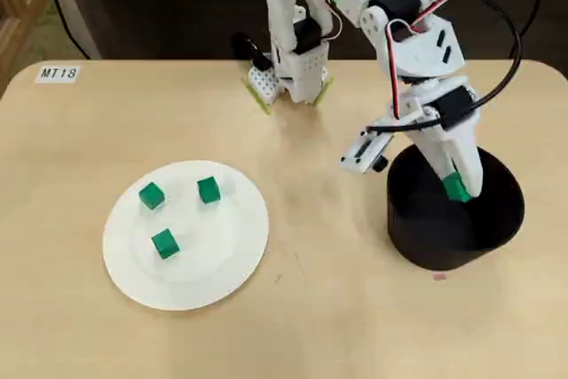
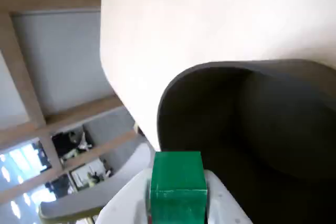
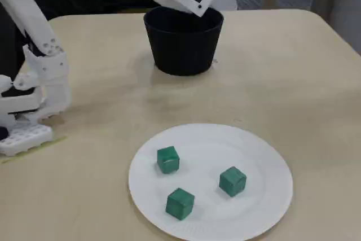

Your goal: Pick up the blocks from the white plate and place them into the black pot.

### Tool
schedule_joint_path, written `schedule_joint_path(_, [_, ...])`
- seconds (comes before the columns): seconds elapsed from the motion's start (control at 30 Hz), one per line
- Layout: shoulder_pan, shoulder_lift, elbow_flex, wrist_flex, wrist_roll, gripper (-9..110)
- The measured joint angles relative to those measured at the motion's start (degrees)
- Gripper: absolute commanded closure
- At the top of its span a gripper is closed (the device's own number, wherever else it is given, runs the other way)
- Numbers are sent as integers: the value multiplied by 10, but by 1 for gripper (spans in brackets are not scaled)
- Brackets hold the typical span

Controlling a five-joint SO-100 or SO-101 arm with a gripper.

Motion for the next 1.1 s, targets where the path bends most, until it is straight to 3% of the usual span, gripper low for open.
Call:
schedule_joint_path(0.27, [-4, -2, 0, 41, 0, 104])
schedule_joint_path(0.4, [-15, 0, 0, 59, -6, 78])
schedule_joint_path(0.53, [-31, 12, 4, 74, -18, 71])
schedule_joint_path(0.63, [-34, 21, 4, 74, -19, 82])
schedule_joint_path(0.7, [-34, 30, 4, 74, -25, 104])
schedule_joint_path(0.87, [19, 78, 4, 71, -70, 104])
schedule_joint_path(1.1, [275, 120, 4, 82, -48, 104])
